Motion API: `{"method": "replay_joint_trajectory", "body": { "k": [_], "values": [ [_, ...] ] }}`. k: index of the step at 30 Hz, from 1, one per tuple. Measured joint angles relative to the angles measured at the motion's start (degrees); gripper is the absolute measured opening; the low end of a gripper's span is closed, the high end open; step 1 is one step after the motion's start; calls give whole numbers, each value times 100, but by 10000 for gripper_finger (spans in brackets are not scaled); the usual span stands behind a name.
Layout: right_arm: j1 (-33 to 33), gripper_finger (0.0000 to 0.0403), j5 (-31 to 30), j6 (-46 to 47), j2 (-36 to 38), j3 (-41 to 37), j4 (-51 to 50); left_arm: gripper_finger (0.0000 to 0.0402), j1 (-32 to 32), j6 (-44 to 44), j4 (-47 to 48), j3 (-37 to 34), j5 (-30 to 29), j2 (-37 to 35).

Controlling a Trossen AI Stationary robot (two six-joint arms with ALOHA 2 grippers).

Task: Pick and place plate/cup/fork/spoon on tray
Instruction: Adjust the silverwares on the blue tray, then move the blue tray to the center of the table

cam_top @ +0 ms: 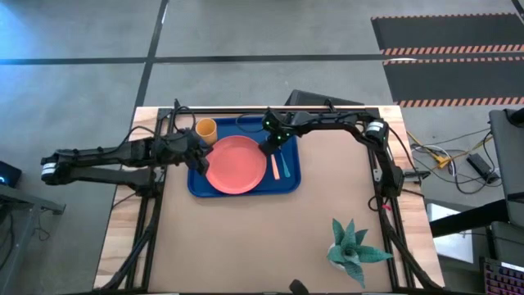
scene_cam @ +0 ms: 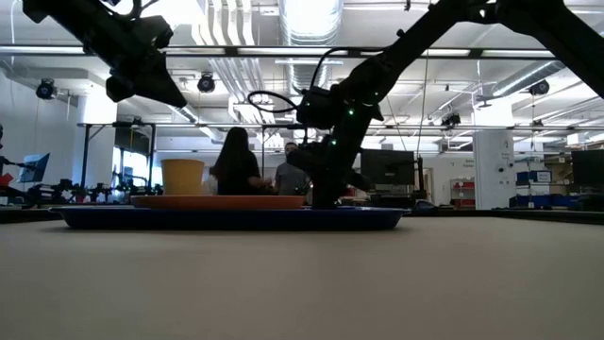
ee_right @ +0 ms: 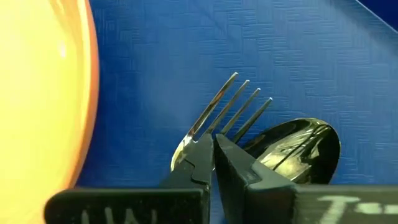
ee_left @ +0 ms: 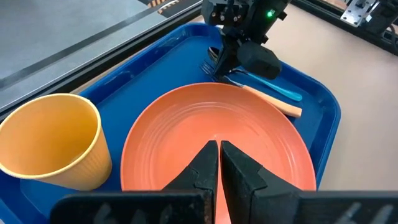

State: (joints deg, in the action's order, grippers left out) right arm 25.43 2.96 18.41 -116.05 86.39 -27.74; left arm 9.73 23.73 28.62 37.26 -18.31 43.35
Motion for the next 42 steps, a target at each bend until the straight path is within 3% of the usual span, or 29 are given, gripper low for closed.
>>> {"method": "replay_joint_trajectory", "body": {
  "k": [24,42],
  "values": [
    [121,8,-11,152,0,59,-66,0,1,142,149,-11,2,4],
    [-317,8,0,-664,683,1277,-123,0,-1,-380,144,84,2,-91]
  ]
}}
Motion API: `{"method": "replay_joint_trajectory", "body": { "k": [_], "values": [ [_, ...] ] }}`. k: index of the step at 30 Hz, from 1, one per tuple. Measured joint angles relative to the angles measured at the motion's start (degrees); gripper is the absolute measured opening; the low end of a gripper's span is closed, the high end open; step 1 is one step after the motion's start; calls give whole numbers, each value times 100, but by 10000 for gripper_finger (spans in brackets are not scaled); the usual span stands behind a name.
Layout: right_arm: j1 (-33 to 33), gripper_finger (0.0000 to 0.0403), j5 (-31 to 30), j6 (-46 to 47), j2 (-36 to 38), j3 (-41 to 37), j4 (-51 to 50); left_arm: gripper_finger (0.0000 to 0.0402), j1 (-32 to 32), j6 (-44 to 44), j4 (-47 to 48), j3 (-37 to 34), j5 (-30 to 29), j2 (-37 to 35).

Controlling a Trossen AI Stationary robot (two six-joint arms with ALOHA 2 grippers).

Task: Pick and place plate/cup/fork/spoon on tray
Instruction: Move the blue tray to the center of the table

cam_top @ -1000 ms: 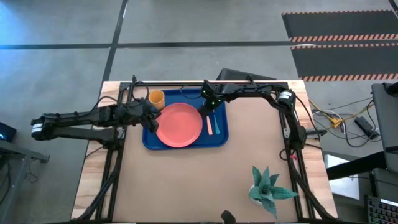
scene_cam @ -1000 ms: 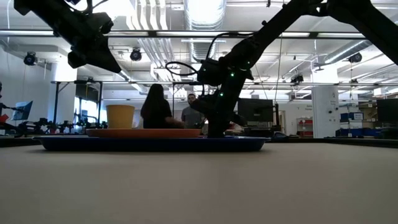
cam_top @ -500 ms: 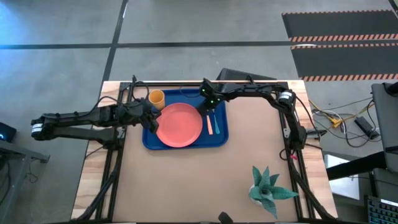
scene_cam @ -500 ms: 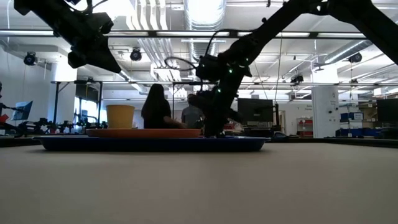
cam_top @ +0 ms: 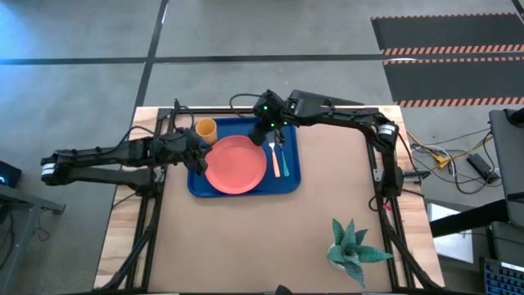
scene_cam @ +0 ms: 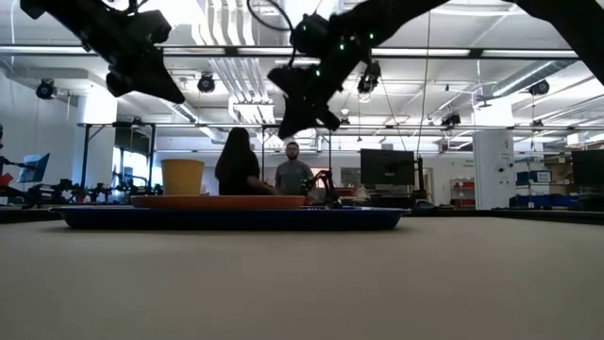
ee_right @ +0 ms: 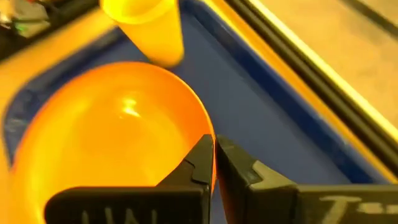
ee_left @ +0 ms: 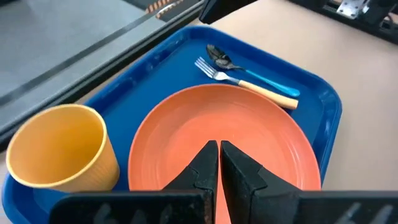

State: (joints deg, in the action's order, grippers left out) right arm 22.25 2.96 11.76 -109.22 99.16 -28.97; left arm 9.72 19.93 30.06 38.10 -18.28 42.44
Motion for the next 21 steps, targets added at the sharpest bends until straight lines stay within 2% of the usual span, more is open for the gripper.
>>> {"method": "replay_joint_trajectory", "body": {
  "k": [7,15,21],
  "values": [
    [-156,8,-13,-231,243,765,-393,0,0,-436,169,297,-13,-605],
    [-590,8,1,-1176,307,2301,-1306,0,0,-536,700,957,-219,-1723],
    [-910,8,-9,-1839,313,3181,-1649,0,2,-580,691,896,-191,-2616]
  ]
}}
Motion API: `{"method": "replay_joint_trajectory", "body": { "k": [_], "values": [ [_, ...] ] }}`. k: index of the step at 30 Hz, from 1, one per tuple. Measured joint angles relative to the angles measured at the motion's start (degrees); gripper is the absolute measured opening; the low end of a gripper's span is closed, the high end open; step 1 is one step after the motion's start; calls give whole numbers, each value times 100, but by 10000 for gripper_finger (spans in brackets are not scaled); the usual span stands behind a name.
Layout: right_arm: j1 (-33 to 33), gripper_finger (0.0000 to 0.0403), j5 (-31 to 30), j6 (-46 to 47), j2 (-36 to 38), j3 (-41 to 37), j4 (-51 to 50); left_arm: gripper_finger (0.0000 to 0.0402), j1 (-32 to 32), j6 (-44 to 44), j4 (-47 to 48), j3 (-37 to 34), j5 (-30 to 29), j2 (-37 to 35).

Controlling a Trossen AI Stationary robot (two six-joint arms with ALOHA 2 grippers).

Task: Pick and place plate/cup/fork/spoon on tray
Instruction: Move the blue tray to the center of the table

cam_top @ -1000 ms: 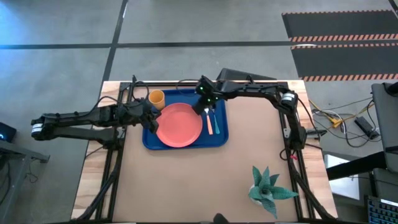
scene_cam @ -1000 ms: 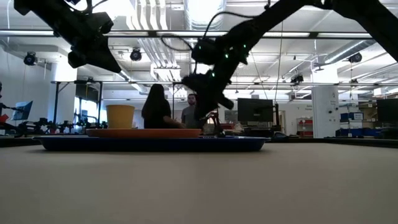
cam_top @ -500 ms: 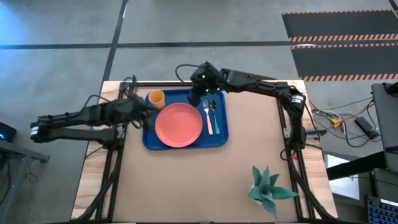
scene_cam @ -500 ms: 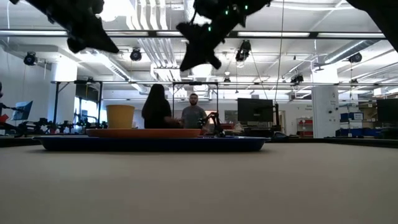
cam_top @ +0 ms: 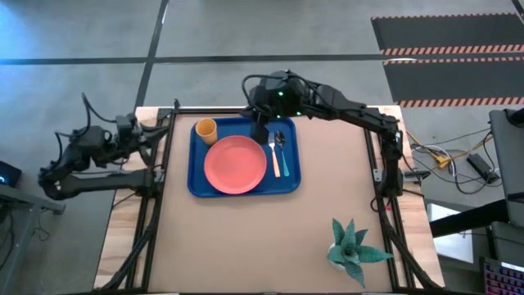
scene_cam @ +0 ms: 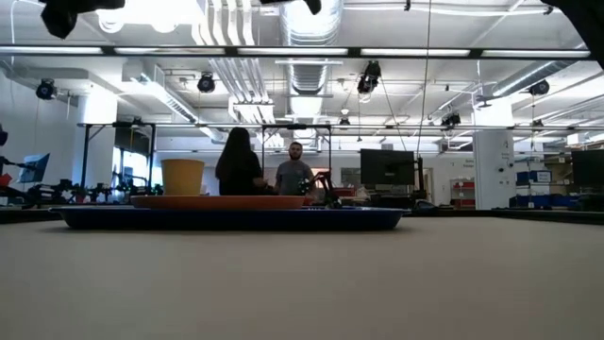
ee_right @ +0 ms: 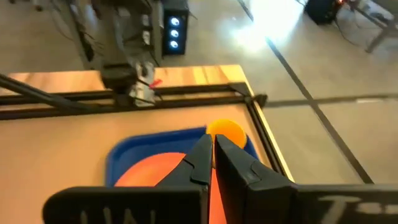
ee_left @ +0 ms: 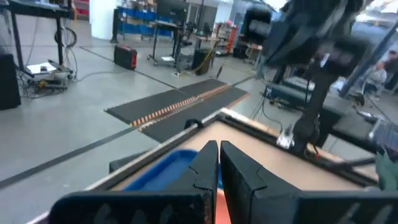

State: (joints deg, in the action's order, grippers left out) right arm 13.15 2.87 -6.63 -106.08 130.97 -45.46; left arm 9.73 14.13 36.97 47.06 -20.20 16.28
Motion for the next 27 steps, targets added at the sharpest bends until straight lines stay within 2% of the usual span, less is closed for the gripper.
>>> {"method": "replay_joint_trajectory", "body": {
  "k": [5,9,19,23,27],
  "values": [
    [-122,8,-2,118,11,307,-574,0,-2,11,24,-236,39,-450],
    [-206,9,1,585,-58,157,-1058,0,-2,1,42,-340,123,-402],
    [-204,9,34,1343,-140,-853,-1299,0,-2,-262,-358,-294,242,608],
    [-270,9,114,1651,-140,-1135,-2093,0,-3,-260,-359,-182,318,970],
    [-479,9,-140,2273,-129,-1579,-2930,0,-2,-262,-359,-109,318,1132]
  ]
}}
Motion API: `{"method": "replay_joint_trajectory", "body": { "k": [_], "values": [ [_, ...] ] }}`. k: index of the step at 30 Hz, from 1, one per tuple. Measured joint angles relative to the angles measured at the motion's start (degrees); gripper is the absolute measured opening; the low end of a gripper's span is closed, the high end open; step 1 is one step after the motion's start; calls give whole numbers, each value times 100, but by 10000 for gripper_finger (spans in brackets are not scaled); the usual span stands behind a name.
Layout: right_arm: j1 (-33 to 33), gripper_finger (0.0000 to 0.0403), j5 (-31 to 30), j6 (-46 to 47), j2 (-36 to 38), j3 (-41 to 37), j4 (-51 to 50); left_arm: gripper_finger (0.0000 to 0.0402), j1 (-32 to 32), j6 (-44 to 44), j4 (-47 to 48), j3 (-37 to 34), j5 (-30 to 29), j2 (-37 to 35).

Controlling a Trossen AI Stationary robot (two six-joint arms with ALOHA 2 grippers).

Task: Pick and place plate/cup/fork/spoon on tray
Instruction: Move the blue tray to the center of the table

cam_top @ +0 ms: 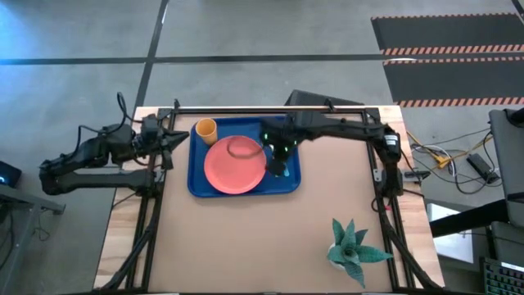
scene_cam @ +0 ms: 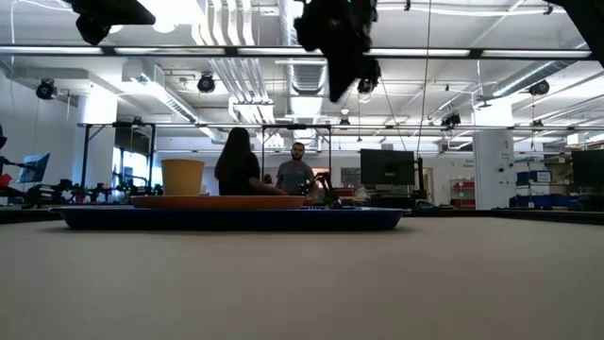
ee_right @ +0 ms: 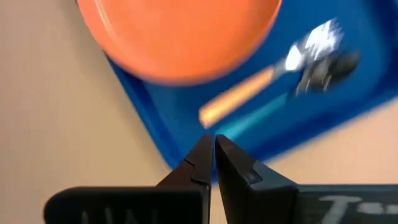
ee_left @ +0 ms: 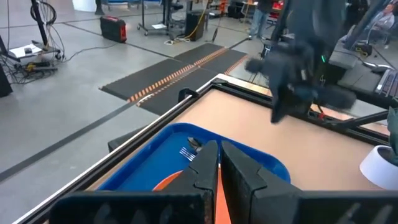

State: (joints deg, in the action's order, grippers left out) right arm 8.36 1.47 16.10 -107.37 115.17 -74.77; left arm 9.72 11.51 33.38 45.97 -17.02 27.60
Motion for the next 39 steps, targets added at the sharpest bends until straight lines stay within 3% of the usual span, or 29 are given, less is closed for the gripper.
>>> {"method": "replay_joint_trajectory", "body": {
  "k": [5,10,17,39],
  "values": [
    [-423,9,-235,381,0,-874,-108,0,2,8,7,18,-2,-6],
    [-775,9,-915,859,-7,-1677,135,0,0,8,7,16,-4,-172],
    [-968,9,-955,1049,-4,-2443,1199,0,2,8,11,11,-17,-388],
    [-1014,9,-722,1397,-4,-3358,2832,0,1,10,325,-17,-90,-477]
  ]
}}
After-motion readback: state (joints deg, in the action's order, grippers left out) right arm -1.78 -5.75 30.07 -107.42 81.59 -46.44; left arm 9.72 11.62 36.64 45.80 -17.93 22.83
